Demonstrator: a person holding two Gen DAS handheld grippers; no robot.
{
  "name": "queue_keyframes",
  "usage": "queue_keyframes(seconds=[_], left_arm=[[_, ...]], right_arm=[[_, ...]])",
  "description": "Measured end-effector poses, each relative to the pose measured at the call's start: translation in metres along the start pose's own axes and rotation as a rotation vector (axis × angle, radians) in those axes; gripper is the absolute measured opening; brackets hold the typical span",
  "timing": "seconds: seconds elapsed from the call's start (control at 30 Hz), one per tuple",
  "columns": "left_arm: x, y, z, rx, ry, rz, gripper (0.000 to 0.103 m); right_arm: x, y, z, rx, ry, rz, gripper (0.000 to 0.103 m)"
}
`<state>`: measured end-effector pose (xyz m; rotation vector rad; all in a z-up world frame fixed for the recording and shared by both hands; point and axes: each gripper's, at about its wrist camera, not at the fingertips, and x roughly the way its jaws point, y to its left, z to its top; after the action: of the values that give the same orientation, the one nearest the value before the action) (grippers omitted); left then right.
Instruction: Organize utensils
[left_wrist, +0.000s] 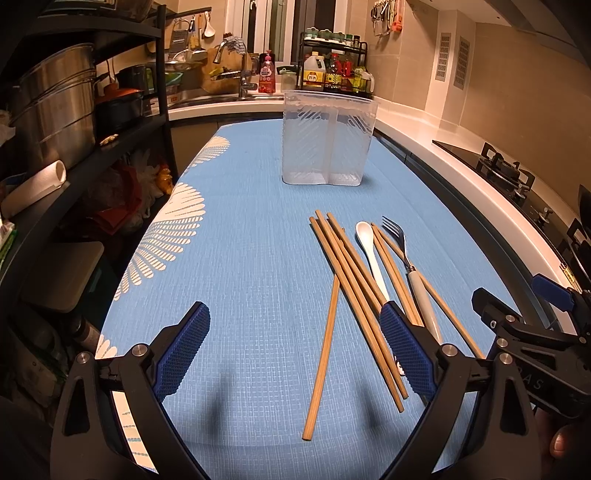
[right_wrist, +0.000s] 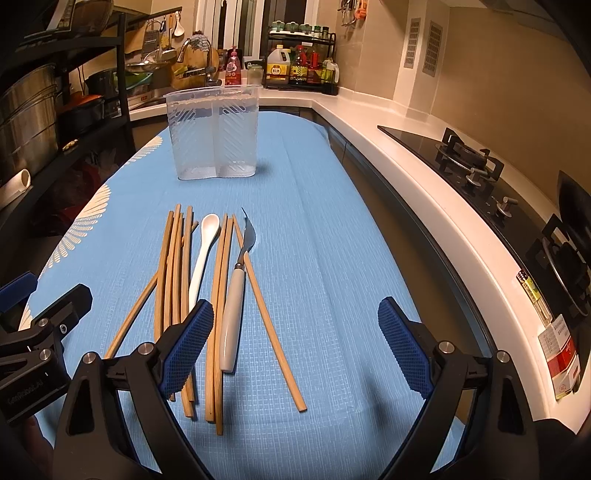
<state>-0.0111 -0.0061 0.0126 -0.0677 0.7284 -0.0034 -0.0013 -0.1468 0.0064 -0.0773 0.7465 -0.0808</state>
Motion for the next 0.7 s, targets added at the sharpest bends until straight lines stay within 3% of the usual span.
queue_keyframes(seconds=[0.17,0.33,0.53,0.7], left_arm=[[-0.001,0.0,-0.001,-0.003,-0.001,0.006,0.086],[-0.002,-0.002,-0.003,0.004,-0.031,0.018,0.083],[0.0,-0.006,0.009,0.026,-0.031,0.034,0.06],[0.007,-0.011,0.03,0.045,-0.024,0.002,0.04]], right_arm=[[-0.002,0.002,0.001,-0.004,-0.008,0.004,0.083],[-0.003,0.001,0.001,0.011,-0.028,0.012,0.066],[-0.011,0.001,0.016,-0.014,-0.094,0.016,0.049],[-0.008,-0.01,0.052,0.014,-0.085,0.09,0.035]])
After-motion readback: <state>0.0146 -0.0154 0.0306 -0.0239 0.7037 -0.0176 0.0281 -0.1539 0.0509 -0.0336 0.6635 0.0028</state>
